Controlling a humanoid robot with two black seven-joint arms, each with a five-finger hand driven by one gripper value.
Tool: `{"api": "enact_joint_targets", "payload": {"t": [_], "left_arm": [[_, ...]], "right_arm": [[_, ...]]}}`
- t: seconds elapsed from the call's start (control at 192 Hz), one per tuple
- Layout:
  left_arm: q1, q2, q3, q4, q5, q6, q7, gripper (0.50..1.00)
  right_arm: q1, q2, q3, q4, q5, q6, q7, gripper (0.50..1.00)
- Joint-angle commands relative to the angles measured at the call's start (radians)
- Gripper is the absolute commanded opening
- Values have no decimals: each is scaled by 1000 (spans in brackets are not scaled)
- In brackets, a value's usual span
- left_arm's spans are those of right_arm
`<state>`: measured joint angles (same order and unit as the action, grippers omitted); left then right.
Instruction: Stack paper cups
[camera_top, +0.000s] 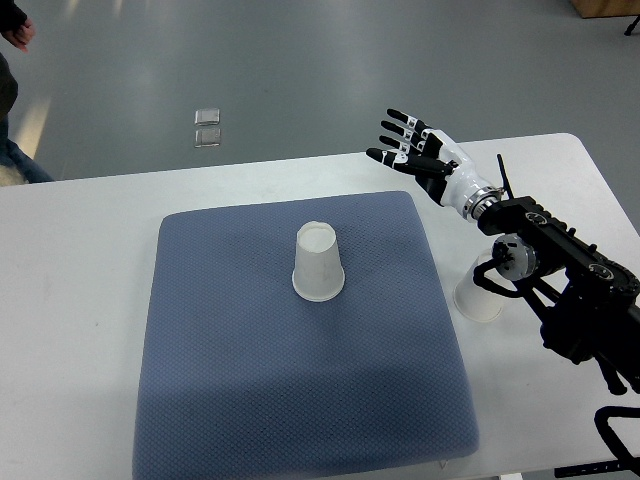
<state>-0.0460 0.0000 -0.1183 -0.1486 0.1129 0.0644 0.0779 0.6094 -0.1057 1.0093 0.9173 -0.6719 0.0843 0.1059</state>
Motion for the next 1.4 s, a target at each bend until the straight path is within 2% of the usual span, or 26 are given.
{"api": "enact_joint_targets", "payload": {"t": [0.0,1.185,1.393], "left_arm": [[-2,0,0,1,1,-2,0,1000],[0,0,-3,9,-1,0,0,1000],[0,0,-3,9,-1,0,0,1000]], "right_arm": [[1,0,0,0,0,0,0,917],[16,-5,2,0,0,3,3,921],[16,-22,3,3,-6,60,3,917]]}}
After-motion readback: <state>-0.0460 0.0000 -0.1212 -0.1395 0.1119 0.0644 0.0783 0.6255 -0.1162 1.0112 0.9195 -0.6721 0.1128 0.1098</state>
